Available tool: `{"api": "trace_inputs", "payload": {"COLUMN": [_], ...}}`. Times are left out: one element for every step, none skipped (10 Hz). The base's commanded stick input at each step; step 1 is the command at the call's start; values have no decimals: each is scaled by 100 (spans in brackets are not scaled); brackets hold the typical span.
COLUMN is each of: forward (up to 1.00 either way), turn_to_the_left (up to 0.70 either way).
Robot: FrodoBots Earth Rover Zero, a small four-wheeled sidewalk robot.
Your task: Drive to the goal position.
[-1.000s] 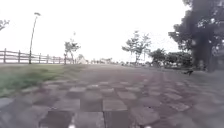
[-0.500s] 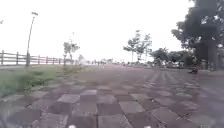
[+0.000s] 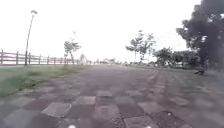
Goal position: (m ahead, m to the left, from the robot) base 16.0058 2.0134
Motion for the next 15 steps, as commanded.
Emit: {"api": "trace_inputs", "payload": {"forward": [100,100,100,100,100,100,100,100,100,100,100,100,100,100,100], "turn_to_the_left": [4,4,4,4,4,4,4,4,4,4,4,4,4,4,4]}}
